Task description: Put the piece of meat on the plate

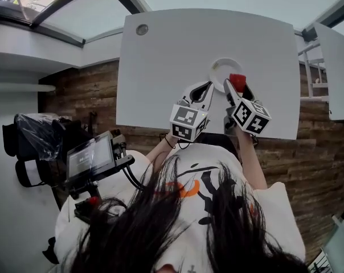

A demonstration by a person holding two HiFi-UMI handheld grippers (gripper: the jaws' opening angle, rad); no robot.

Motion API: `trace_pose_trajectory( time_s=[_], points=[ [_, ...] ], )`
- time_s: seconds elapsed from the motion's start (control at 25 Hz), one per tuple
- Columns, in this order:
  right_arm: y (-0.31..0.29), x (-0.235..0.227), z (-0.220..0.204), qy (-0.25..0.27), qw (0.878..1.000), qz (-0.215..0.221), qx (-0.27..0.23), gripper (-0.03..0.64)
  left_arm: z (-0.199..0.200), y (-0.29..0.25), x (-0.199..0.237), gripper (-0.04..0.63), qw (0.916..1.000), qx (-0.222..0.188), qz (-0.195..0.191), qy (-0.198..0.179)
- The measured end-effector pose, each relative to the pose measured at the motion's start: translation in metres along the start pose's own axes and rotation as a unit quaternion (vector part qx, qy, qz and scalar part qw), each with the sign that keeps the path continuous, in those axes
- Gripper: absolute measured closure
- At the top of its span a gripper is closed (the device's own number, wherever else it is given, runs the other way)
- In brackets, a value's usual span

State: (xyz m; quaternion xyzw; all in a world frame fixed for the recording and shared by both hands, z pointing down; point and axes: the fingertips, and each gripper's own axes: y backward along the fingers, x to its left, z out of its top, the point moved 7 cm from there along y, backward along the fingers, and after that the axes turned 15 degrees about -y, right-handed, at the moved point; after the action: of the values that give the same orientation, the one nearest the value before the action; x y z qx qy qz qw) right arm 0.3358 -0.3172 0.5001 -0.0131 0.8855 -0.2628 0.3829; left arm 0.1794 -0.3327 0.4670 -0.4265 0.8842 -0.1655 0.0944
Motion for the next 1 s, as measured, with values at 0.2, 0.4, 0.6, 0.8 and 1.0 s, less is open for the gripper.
trace_pose_trajectory(
  time_s=[0.2,0.4,0.6,0.8,1.0],
  points=[
    [-0.034,-0.02,-0.005,0.051,0.998,-0.017,0.045,0.301,-0.006,-0.017,0.001,0.589,0.9998,0.01,0.011,0.014],
    [-0.065,-0.028,-0.015,0.095,0.991,-0.038,0.083,0.301,-0.01,-0.021,0.009,0.589,0.9993,0.019,0.02,0.026],
    [-0.106,-0.012,-0.021,0.14,0.981,-0.067,0.118,0.301,-0.012,-0.021,0.041,0.589,0.9984,0.032,0.017,0.043],
    [-0.115,-0.016,-0.028,0.171,0.972,-0.085,0.135,0.301,-0.015,-0.019,0.046,0.589,0.9987,0.033,0.007,0.038],
    [-0.114,-0.026,-0.033,0.187,0.967,-0.099,0.143,0.301,-0.017,-0.018,0.045,0.589,0.9988,0.034,0.006,0.036]
  ],
)
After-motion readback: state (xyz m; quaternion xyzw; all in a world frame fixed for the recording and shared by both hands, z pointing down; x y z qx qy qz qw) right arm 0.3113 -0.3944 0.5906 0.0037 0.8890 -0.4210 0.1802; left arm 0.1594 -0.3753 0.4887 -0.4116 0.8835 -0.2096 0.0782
